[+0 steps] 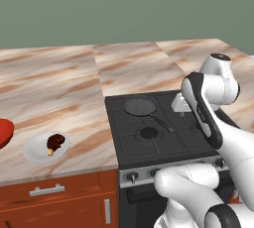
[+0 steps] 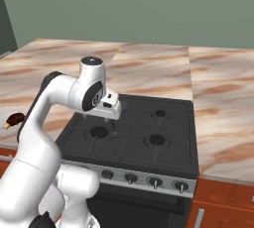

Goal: Place the steak on the plate and place the lemon wedge on the same plate.

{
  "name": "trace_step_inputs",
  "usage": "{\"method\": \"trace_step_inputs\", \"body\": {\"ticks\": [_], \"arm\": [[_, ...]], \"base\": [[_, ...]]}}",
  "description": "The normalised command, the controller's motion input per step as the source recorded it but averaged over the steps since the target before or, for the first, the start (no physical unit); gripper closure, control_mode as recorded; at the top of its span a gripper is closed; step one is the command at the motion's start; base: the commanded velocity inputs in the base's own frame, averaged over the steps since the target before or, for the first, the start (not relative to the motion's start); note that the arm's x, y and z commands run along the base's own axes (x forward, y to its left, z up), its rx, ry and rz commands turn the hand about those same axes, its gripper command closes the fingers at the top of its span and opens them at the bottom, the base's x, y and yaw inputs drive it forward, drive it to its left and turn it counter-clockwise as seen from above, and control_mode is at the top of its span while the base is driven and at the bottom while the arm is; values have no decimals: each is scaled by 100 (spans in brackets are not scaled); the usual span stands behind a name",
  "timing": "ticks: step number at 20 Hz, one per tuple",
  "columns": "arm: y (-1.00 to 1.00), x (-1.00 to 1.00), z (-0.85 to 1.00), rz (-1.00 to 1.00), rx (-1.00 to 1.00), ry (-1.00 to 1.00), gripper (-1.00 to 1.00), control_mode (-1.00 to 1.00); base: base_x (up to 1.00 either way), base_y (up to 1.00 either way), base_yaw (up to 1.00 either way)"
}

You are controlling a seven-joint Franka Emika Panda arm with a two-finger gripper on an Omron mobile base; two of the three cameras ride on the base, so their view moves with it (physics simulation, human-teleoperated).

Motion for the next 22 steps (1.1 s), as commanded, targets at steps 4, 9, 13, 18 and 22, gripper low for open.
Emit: {"method": "trace_step_inputs", "body": {"ticks": [4, 9, 13, 18, 22], "arm": [[-31, -2, 0, -6, 0, 2, -100, -100], [4, 0, 1, -4, 0, 2, -100, 100], [0, 0, 0, 0, 0, 0, -100, 100], [0, 0, 0, 0, 0, 0, -100, 100], [0, 0, 0, 0, 0, 0, -100, 100]], "base": [[0, 0, 0], [0, 5, -1], [-3, 20, 0], [-65, 38, -2], [-74, 89, -6]]}}
